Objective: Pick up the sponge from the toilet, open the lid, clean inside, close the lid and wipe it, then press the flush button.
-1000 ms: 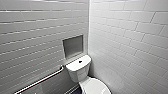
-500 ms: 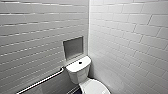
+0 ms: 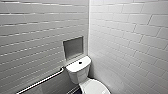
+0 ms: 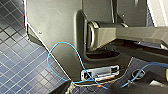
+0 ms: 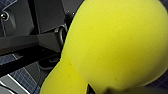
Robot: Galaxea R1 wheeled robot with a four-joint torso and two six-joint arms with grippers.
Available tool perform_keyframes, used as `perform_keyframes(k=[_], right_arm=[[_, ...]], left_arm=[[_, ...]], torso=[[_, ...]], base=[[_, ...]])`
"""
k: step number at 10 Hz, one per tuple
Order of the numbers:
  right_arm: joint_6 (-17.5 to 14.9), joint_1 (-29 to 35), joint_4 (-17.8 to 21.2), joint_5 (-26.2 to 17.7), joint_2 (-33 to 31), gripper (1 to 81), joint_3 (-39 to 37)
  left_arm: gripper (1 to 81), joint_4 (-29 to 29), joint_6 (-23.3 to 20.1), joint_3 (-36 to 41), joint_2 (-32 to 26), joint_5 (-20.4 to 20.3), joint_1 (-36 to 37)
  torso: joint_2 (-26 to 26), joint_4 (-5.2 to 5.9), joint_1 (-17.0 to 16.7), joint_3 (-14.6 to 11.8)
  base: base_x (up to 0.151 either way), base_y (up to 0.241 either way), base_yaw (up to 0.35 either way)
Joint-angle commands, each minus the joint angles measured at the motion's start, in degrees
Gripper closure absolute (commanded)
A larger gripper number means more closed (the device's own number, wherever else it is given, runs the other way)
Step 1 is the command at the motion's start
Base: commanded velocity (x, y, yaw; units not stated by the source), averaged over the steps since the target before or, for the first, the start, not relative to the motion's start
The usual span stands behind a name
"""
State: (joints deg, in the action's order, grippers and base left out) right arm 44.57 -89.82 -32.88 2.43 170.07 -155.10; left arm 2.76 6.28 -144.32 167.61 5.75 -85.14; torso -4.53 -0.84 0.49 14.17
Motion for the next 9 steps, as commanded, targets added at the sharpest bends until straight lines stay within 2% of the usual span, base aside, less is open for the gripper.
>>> perform_keyframes(k=[1, 2, 3, 4, 5, 6, 8, 9], right_arm=[[-25.61, 3.37, 21.08, -5.07, 0.47, 81.1, -0.02], [-32.73, 3.37, 26.32, -5.15, 0.73, 81.1, 0.33], [-36.65, 3.54, 28.65, -5.24, 1.35, 81.1, 0.08], [-36.91, 4.43, 28.22, -5.40, 2.48, 81.1, -0.10], [-37.19, 4.78, 28.13, -8.22, 3.02, 81.1, -0.37], [-37.19, 5.04, 28.22, -8.40, 2.67, 81.1, 0.68], [-37.19, 4.96, 28.84, -6.83, -2.14, 81.1, 10.05], [-37.19, 4.51, 28.92, -3.75, -6.02, 81.1, 17.37]], left_arm=[[1.0, -0.56, -0.48, -1.90, 0.18, 3.83, 1.85], [1.0, -0.55, -0.48, -3.06, 0.45, 3.65, 1.94], [1.0, -0.82, -0.39, -3.51, 0.45, 2.87, 2.03], [1.0, -0.65, -0.39, -3.25, 0.28, 0.42, 2.03], [1.0, -0.12, -0.65, -2.20, 0.10, -0.66, 1.95], [1.0, 0.06, -0.74, -0.18, -0.69, -0.74, 1.78], [1.0, 0.15, -0.74, 7.62, -5.51, -4.43, 1.33], [1.0, 0.15, -0.74, 11.60, -7.89, -4.70, 1.33]], torso=[[0.00, 0.00, 0.00, 0.00], [0.00, 0.00, 0.00, 0.00], [0.00, -0.02, 0.00, 0.00], [0.00, 0.00, 0.00, 0.00], [0.00, 0.00, 0.00, 0.00], [0.00, -0.02, 0.00, 0.00], [0.00, -0.02, 0.00, 0.00], [0.00, 0.00, 0.02, 0.00]], base=[[0.000, 0.000, 0.000], [0.000, 0.000, 0.000], [0.000, 0.000, 0.000], [0.000, 0.000, 0.000], [0.000, 0.000, 0.000], [0.000, 0.000, 0.000], [0.000, 0.000, 0.000], [0.000, 0.000, 0.000]])
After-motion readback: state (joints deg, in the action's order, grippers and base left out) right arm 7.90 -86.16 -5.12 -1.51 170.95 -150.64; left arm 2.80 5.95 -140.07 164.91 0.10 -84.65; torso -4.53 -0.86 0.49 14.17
